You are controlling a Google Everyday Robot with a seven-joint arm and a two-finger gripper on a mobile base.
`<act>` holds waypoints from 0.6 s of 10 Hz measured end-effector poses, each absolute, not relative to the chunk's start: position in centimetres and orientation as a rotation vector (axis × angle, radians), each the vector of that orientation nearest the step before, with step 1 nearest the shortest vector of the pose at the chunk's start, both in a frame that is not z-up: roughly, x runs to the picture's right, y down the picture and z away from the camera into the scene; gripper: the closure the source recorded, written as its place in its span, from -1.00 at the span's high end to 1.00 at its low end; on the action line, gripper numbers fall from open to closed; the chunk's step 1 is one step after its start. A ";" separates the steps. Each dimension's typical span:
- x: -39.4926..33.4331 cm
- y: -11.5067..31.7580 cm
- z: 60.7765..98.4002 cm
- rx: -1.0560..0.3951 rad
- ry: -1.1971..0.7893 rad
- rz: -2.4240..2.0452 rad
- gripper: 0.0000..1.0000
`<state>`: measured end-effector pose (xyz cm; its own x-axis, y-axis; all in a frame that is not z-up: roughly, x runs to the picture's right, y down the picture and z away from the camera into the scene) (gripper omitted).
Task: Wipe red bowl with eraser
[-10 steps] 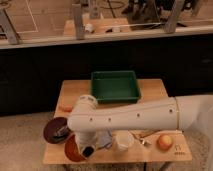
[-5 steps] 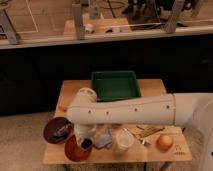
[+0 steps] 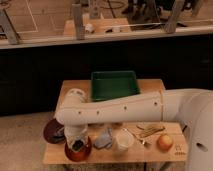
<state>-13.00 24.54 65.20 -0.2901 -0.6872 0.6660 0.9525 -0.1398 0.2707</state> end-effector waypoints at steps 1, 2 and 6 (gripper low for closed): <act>-13.1 25.4 64.5 -0.462 -0.808 -1.729 -0.70; -12.9 26.1 63.9 -0.468 -0.814 -1.735 -0.70; -10.0 27.6 62.8 -0.505 -0.806 -1.723 -0.70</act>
